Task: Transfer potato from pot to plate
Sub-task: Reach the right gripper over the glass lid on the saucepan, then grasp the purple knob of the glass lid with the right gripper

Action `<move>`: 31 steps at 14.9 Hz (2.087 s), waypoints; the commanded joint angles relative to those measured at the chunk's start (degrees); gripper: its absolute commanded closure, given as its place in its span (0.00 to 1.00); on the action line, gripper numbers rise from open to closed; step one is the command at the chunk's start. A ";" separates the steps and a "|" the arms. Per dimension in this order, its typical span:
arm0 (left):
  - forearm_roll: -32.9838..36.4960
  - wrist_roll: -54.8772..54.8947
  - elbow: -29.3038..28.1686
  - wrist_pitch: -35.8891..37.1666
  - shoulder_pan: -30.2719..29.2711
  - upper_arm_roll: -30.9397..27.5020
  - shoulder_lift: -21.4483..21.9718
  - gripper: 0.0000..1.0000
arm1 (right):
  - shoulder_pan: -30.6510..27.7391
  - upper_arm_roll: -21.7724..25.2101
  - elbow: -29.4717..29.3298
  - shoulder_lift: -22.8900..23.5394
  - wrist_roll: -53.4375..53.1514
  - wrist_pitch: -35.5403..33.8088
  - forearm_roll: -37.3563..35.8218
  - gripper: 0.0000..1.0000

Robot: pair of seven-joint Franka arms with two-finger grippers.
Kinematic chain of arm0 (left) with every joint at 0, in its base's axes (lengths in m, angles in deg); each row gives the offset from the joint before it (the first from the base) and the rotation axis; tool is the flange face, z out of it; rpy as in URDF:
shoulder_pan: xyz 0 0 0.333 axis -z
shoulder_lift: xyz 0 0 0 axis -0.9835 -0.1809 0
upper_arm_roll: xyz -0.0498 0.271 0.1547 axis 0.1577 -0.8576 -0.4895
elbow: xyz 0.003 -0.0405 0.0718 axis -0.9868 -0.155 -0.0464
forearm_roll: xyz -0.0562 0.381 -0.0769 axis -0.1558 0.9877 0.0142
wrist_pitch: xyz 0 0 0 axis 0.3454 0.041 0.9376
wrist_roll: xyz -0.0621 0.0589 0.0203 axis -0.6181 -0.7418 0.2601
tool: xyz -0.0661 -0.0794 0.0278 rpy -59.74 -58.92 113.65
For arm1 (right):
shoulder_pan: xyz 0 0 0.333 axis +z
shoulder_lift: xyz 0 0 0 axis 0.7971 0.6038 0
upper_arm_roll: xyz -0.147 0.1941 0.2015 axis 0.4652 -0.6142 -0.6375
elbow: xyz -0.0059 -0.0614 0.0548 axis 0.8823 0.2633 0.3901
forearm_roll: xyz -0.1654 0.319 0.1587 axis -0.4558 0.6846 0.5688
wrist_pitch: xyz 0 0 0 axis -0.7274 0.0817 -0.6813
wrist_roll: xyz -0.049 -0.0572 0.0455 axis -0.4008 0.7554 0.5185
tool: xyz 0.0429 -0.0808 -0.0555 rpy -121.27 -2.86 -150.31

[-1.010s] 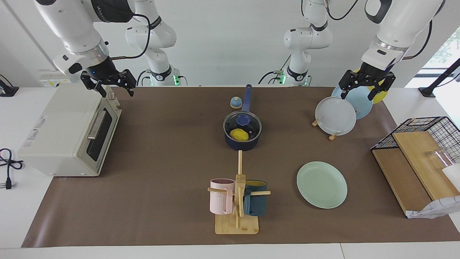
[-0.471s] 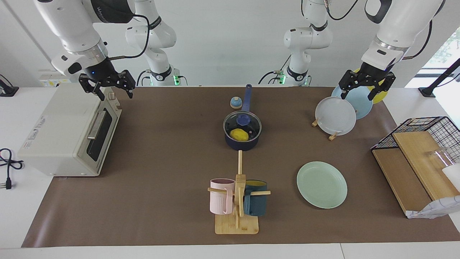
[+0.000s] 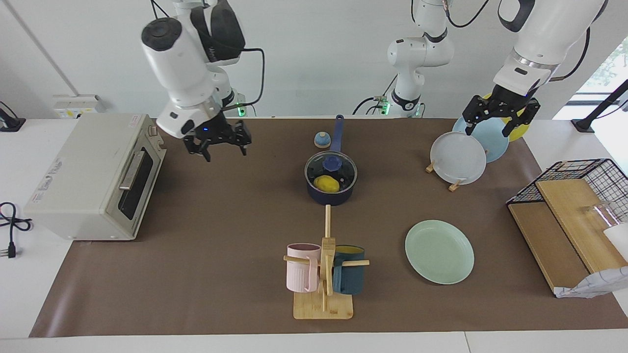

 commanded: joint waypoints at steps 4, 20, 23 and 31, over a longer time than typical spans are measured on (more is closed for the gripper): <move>0.96 -0.04 -1.50 -1.02 0.22 0.02 1.28 0.00 | 15.60 -9.54 -8.29 9.28 -29.80 1.82 -13.39 0.00; 0.88 0.23 -2.03 -1.02 0.39 0.02 1.55 0.00 | 15.56 -9.62 9.71 8.06 -28.16 22.39 -16.41 0.00; 0.88 0.23 -2.03 -1.02 0.48 0.11 1.55 0.00 | 15.56 -9.62 12.69 7.10 -26.49 25.73 -16.76 0.00; 0.88 0.14 -2.03 -1.02 1.27 0.11 1.55 0.00 | 14.94 -9.62 14.54 6.57 -24.73 28.55 -16.85 0.04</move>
